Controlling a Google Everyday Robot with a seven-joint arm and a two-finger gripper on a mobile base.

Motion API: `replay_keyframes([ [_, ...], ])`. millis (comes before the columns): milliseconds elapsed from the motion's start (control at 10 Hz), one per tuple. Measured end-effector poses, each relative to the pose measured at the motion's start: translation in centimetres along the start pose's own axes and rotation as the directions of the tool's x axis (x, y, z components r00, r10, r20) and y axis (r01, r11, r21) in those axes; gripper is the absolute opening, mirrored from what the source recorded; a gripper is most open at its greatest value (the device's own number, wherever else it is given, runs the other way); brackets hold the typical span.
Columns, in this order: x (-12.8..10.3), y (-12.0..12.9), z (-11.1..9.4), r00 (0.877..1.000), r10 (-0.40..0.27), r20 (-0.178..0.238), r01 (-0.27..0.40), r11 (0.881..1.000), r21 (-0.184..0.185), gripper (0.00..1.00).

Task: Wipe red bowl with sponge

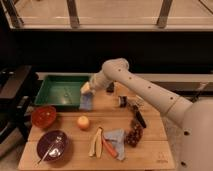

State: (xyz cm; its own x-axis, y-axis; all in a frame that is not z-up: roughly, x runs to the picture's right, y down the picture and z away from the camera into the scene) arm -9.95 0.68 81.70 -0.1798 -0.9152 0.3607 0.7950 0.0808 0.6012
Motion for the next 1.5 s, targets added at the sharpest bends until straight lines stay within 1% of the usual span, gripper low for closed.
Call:
replay_keyframes([
  [100,1.1,-2.6,1.9,0.998,-0.061,0.005,0.061,0.997,0.042,0.00],
  [200,2.0,-4.6,3.1,0.995,-0.104,0.004,0.104,0.992,0.078,0.00],
  [300,2.7,-6.2,4.1,0.990,-0.143,0.002,0.142,0.984,0.109,0.00],
  [400,3.5,-8.2,5.2,0.982,-0.187,0.000,0.185,0.972,0.146,0.00],
  [500,4.3,-11.1,6.4,0.969,-0.247,-0.005,0.243,0.950,0.195,0.00],
  [600,4.7,-13.1,6.9,0.956,-0.294,-0.010,0.288,0.928,0.236,0.00],
  [700,4.9,-15.4,7.6,0.938,-0.346,-0.017,0.337,0.898,0.282,0.00],
  [800,5.1,-16.9,7.9,0.924,-0.382,-0.029,0.371,0.874,0.313,0.00],
  [900,5.1,-17.5,8.1,0.918,-0.395,-0.033,0.383,0.865,0.324,0.00],
  [1000,5.2,-17.5,8.1,0.918,-0.395,-0.033,0.384,0.864,0.324,0.00],
  [1100,5.1,-17.2,8.0,0.920,-0.391,-0.031,0.380,0.868,0.319,0.00],
  [1200,4.7,-17.1,7.9,0.917,-0.397,-0.028,0.385,0.868,0.315,0.00],
  [1300,4.3,-17.3,8.1,0.912,-0.409,-0.029,0.396,0.862,0.316,0.00],
  [1500,3.5,-18.5,9.5,0.901,-0.433,-0.025,0.415,0.844,0.339,0.00],
])
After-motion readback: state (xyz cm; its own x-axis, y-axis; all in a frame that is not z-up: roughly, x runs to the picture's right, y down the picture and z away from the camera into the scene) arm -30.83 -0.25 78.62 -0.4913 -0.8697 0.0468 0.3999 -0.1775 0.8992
